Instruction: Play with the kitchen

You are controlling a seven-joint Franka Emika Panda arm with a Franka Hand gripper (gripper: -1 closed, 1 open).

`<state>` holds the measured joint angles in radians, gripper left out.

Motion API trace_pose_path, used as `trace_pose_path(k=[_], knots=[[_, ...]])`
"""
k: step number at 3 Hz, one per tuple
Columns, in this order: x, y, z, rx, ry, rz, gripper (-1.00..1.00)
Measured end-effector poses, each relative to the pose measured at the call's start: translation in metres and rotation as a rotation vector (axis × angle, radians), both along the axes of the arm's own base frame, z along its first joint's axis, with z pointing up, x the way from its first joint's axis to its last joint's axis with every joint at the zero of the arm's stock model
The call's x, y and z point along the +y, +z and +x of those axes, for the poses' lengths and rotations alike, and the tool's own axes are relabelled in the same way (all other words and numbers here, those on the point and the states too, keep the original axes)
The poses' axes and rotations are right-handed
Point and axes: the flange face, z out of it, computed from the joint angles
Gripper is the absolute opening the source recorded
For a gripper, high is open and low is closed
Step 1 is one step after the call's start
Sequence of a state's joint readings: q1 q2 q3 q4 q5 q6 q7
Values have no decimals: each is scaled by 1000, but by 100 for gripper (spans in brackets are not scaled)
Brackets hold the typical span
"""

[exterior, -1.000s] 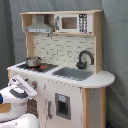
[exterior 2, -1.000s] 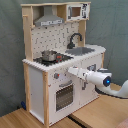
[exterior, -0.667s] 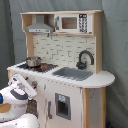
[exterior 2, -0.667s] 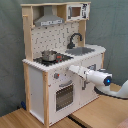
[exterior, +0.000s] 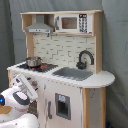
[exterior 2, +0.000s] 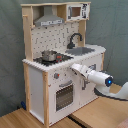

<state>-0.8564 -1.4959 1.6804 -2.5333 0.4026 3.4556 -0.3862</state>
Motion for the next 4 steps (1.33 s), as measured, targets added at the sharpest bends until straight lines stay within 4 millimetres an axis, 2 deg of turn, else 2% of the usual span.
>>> trace_pose_path(k=[1, 2, 3, 4], knots=[[-11, -4, 1, -2, -24, 54, 100], [-12, -4, 1, -2, -25, 55, -100], [-9, 1, 0, -12, -20, 26, -100], [-10, 1, 0, -10, -21, -84, -100]])
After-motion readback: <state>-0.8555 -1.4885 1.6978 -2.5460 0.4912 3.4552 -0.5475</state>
